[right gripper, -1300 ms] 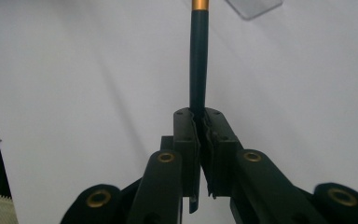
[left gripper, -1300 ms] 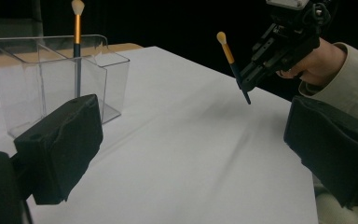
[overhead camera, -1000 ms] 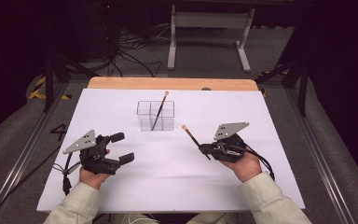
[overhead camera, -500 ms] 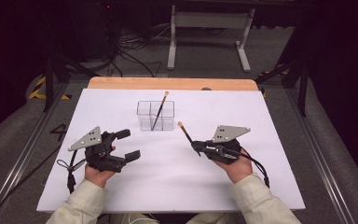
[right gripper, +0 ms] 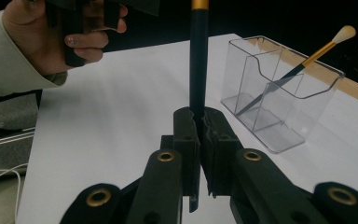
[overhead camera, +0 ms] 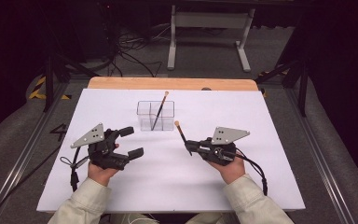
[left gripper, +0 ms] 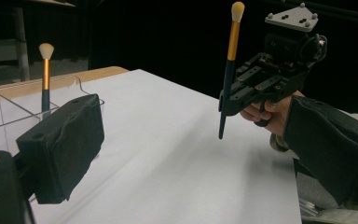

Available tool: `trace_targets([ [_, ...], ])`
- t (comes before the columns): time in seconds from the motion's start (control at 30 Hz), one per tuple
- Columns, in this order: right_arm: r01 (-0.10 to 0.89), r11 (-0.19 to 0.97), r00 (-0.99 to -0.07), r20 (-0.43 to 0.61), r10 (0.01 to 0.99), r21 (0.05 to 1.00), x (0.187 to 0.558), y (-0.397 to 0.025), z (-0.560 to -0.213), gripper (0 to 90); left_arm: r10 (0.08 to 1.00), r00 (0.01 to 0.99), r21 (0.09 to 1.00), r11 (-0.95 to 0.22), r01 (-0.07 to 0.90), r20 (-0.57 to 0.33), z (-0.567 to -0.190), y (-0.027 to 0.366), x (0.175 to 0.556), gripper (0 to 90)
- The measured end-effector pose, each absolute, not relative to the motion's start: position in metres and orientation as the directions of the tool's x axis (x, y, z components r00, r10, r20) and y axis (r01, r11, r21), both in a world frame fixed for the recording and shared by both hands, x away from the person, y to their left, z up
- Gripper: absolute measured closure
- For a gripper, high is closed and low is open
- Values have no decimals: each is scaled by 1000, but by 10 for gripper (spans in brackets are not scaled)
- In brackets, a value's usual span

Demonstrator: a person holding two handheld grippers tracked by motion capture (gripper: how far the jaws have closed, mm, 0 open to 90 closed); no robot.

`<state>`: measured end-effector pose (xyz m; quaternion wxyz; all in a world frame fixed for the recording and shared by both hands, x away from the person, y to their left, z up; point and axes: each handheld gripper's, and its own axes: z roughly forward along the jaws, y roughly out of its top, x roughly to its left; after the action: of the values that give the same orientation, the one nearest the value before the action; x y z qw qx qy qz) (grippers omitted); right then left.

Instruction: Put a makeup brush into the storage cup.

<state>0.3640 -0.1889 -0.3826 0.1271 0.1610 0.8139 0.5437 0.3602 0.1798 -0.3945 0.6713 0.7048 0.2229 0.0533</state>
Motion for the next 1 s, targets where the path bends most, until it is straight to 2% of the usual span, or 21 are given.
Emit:
trace_targets([
  [0.23, 120, 286, -924, 2, 383, 951, 363, -186, -390, 851, 368, 903, 972, 7, 235, -221, -389, 169, 361, 62],
  [0.6, 110, 244, -932, 15, 361, 964, 360, -177, -399, 850, 320, 923, 974, 7, 225, -215, -383, 151, 363, 72],
  [1.0, 102, 192, -922, 20, 386, 976, 358, -170, -407, 850, 283, 934, 974, 3, 226, -218, -380, 136, 365, 101],
])
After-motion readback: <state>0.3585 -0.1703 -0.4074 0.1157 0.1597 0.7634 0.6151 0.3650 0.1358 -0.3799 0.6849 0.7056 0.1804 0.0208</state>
